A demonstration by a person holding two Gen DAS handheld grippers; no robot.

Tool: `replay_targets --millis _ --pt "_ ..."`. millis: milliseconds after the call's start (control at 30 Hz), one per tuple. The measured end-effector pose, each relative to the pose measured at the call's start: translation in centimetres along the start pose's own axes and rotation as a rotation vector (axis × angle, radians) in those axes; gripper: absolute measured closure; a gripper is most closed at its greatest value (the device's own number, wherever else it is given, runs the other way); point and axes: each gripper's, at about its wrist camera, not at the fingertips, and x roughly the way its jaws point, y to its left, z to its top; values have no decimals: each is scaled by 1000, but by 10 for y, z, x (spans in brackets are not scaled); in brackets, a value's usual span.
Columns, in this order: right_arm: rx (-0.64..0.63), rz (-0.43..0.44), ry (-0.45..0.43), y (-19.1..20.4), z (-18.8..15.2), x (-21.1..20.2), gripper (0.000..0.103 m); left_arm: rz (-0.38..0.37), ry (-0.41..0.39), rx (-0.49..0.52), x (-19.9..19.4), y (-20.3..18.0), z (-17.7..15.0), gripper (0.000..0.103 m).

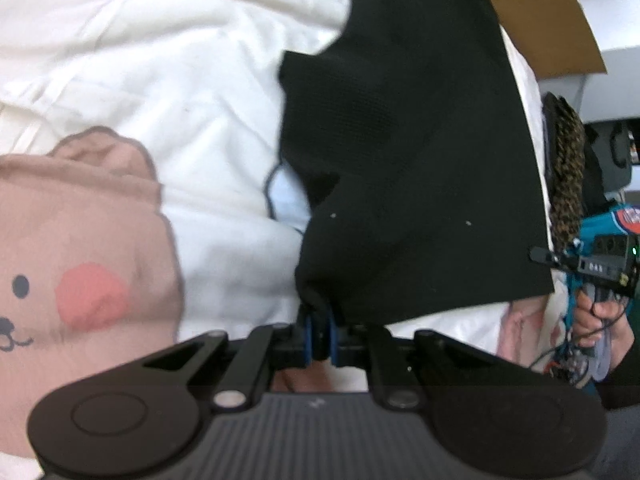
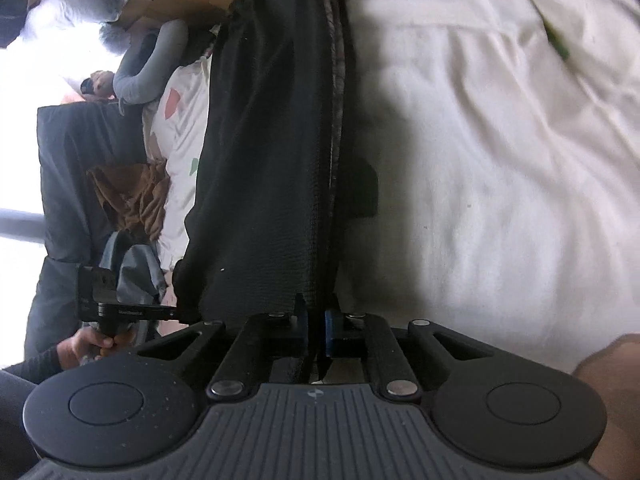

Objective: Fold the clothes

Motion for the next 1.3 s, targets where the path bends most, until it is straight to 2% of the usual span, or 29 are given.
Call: replay_targets --millis 333,533,633,667,733,800,867,1000,1233,1267,1300 --pt "25 -119 22 -14 -3 -22 100 -112 56 11 4 -25 -16 94" --pt "26 -159 8 -22 -4 -38 100 -99 44 1 20 -38 -18 94" --pt "16 -187 10 -27 -4 -33 99 -92 38 -5 28 -44 -18 94" --pt "13 -187 13 -29 -4 -30 99 -90 36 -6 31 -46 -19 91" --pt "7 -179 19 -30 -5 -24 94 -86 32 -10 36 -50 -19 79" --pt "9 -176 16 -32 -5 -22 92 -81 24 -14 41 -54 -19 52" --pt "10 -174 10 -33 -5 -21 79 -74 -2 -20 40 -56 -16 43" --pt "20 -158 3 -35 -4 -20 77 -69 -53 -36 38 -56 -11 35" --pt "36 -115 -8 -39 0 -12 77 -139 -55 -31 58 -61 -3 33" --pt "37 -107 -8 -39 0 -10 77 -163 -43 -46 62 -60 -3 36" --pt "38 -100 -6 -38 1 -8 77 -188 -31 -61 65 -59 -3 45"
